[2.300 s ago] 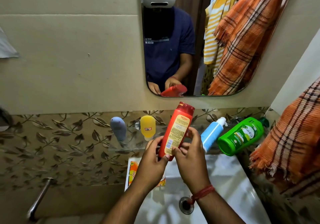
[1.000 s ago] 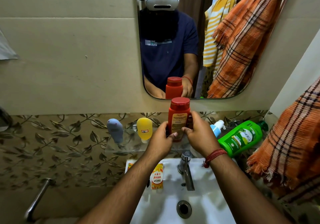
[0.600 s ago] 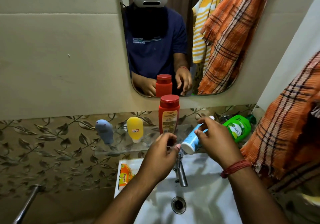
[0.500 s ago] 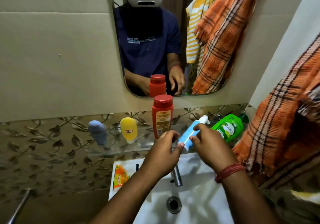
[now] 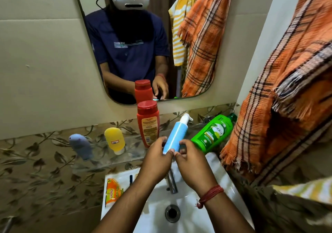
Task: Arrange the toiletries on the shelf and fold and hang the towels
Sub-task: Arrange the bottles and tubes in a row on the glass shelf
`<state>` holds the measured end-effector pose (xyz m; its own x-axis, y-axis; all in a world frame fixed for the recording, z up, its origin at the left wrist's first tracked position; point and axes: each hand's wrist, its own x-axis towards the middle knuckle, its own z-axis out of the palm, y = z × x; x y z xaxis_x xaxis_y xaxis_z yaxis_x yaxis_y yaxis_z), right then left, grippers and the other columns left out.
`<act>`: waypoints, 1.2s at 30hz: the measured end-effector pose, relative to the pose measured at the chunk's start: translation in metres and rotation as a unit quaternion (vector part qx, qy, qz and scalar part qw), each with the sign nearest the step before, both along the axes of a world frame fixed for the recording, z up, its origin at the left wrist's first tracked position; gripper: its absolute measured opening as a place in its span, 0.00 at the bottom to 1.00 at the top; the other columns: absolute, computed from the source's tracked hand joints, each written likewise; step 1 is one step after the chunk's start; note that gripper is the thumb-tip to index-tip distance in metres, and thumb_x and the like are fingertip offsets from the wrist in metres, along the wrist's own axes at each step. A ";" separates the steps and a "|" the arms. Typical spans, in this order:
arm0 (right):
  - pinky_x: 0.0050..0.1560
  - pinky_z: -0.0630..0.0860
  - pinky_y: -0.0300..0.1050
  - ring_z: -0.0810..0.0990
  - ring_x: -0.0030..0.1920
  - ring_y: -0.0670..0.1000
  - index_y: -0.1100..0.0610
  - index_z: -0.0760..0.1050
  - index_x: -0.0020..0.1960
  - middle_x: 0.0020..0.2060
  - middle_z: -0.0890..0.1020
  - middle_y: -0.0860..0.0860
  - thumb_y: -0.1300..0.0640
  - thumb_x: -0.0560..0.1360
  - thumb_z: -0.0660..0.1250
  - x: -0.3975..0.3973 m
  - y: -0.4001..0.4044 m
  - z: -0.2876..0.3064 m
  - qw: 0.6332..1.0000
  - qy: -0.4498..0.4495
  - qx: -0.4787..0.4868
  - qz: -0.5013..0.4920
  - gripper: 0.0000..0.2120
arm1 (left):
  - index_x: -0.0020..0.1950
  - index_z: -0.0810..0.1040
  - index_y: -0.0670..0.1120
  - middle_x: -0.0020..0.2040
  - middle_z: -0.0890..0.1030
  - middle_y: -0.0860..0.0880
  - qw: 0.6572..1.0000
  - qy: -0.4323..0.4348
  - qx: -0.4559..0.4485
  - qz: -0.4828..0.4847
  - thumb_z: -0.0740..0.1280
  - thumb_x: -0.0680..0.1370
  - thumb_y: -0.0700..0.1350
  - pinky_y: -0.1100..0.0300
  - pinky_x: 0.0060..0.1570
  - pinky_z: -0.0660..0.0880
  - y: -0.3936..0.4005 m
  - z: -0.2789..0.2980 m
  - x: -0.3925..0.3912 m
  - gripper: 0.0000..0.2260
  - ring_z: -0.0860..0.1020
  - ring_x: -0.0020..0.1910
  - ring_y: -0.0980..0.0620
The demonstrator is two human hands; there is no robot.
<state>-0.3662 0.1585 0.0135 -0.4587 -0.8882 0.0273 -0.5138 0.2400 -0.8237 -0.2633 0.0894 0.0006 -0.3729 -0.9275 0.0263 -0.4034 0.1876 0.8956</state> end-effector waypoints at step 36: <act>0.61 0.76 0.53 0.79 0.62 0.57 0.57 0.69 0.66 0.62 0.80 0.56 0.62 0.72 0.74 -0.094 -0.073 0.025 0.985 0.146 0.006 0.094 0.25 | 0.83 0.50 0.54 0.79 0.65 0.50 0.999 -0.022 0.013 -0.028 0.63 0.81 0.36 0.56 0.71 0.67 -0.022 0.003 -0.052 0.35 0.66 0.77 0.52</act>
